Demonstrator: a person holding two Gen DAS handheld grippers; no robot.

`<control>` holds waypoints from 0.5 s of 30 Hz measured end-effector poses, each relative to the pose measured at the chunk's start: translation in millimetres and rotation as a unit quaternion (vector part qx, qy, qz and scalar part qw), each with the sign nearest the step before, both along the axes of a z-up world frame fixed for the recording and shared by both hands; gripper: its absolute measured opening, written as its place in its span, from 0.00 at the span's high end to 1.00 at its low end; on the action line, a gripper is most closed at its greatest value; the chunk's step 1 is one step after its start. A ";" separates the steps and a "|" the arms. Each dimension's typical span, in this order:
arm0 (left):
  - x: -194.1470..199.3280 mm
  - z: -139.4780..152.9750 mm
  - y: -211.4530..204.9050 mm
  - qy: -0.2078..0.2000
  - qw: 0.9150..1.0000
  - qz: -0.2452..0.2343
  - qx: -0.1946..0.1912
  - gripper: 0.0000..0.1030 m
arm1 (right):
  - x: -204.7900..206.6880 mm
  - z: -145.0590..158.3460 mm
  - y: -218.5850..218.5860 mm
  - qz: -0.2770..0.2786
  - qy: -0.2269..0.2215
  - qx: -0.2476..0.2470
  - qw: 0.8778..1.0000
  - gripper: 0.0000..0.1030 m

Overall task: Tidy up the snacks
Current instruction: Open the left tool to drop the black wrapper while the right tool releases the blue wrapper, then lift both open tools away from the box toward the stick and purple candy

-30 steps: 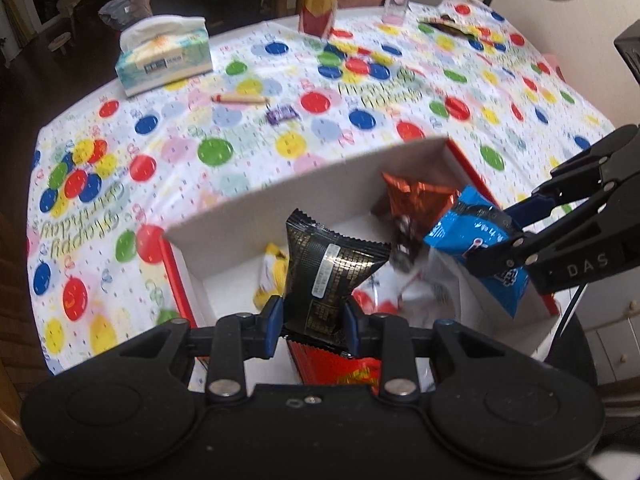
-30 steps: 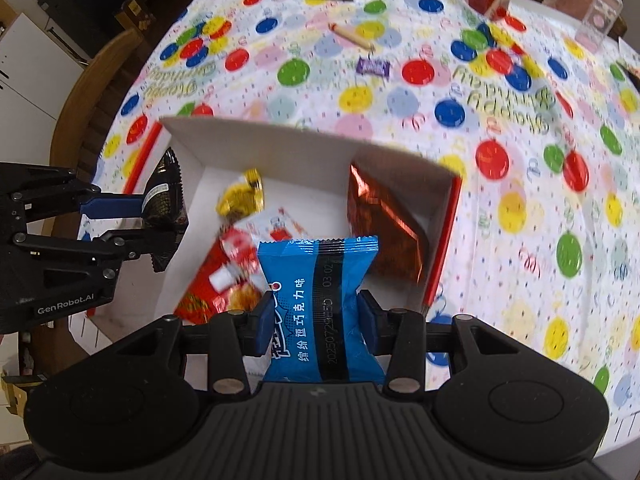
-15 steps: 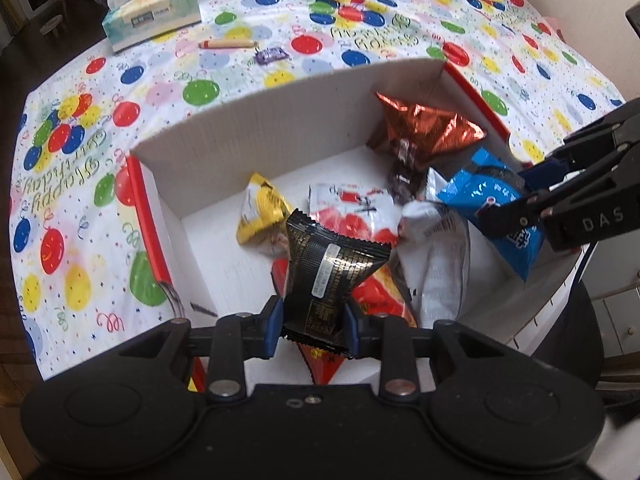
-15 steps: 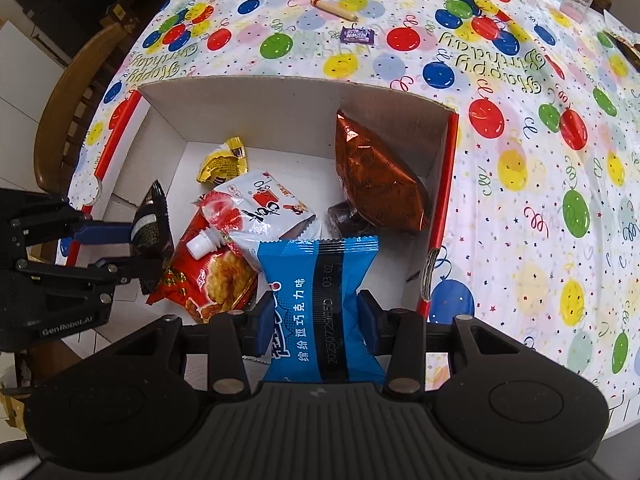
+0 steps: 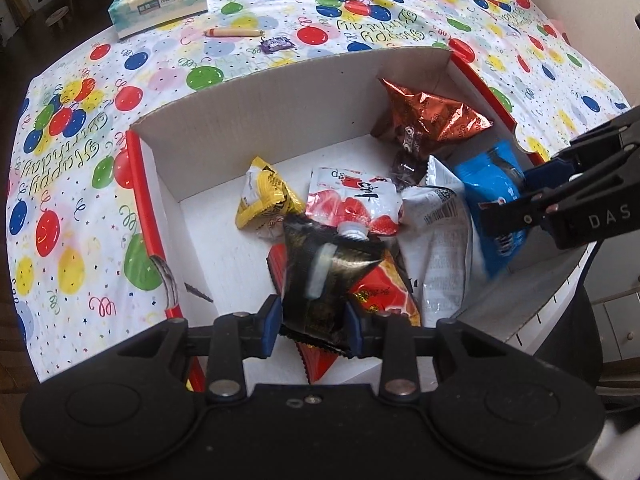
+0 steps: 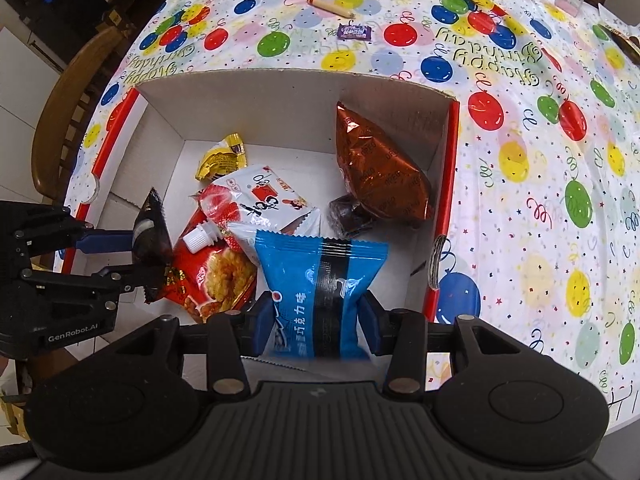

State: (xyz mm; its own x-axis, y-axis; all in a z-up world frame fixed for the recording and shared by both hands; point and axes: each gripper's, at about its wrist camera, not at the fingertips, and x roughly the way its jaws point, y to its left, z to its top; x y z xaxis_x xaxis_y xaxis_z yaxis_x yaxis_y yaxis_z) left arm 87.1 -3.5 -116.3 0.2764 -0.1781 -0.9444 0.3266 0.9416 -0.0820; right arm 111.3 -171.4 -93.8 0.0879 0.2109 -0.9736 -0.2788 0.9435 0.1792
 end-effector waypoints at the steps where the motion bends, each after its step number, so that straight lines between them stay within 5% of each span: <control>1: -0.3 -0.4 0.2 -0.001 1.000 0.003 0.001 0.67 | -0.3 0.4 0.1 0.000 0.000 0.000 1.000 0.57; 5: -1.8 -0.7 3.2 -0.001 1.000 0.015 -0.004 0.61 | -0.9 5.1 -0.4 -0.003 -0.004 -0.001 1.000 0.52; 9: -5.8 8.0 6.7 -0.021 1.000 0.021 -0.004 0.37 | -2.1 17.6 -0.4 -0.003 -0.022 -0.001 1.000 0.44; 15: -11.0 25.9 8.6 -0.046 0.999 0.024 -0.018 0.25 | -7.3 37.6 3.0 0.001 -0.047 0.007 0.999 0.35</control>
State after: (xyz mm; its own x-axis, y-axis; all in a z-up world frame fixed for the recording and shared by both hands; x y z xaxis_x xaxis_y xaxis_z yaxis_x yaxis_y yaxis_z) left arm 76.1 5.1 -90.5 0.3698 -0.1953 -0.9083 0.2886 0.9534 -0.0875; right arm 104.0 -168.5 -56.2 0.1778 0.2246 -0.9581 -0.2976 0.9403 0.1652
